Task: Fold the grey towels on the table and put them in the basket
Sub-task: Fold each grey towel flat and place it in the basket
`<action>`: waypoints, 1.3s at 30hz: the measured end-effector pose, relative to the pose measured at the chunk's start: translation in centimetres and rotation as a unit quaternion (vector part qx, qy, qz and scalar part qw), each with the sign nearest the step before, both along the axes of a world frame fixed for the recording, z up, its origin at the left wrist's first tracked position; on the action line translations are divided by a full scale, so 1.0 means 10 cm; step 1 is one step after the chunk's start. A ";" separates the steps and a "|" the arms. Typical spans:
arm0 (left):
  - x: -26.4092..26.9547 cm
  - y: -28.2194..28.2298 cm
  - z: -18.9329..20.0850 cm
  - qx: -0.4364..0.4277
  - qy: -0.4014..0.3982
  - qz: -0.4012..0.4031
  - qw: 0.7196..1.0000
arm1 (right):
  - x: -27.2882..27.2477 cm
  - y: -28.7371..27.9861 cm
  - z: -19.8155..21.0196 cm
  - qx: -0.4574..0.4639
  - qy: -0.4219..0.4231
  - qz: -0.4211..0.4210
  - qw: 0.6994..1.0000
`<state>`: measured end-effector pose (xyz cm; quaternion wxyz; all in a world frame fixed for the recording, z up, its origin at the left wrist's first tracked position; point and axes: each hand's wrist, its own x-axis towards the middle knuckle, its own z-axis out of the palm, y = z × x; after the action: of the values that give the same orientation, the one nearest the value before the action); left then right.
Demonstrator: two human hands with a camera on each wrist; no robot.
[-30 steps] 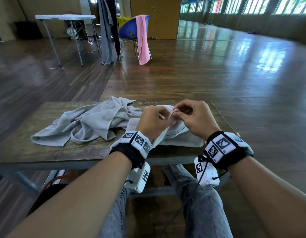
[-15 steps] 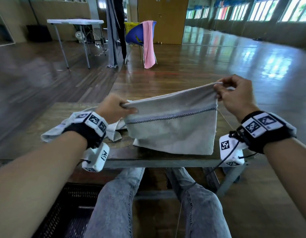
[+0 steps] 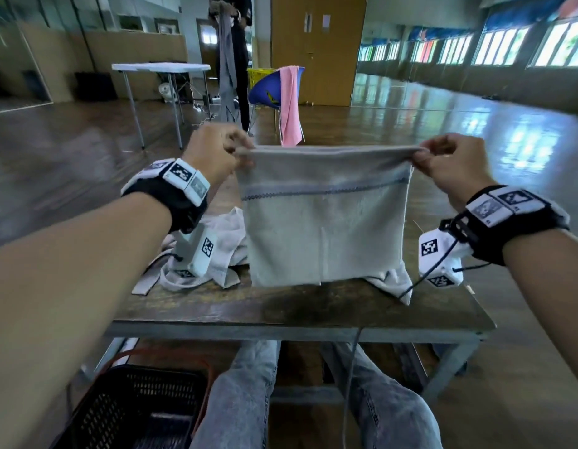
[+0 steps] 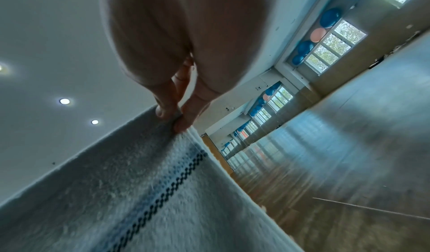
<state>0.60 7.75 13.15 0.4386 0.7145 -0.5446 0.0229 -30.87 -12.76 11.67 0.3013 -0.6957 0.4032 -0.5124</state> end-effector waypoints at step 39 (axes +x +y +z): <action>0.21 -0.27 -2.35 0.193 0.037 0.097 0.976 | 0.26 -0.11 -2.11 0.063 0.338 0.081 0.935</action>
<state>2.73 5.04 -10.38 0.3081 0.8353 -0.4503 -0.0670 -28.30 -13.84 -9.47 0.2309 -0.8379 0.4550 -0.1939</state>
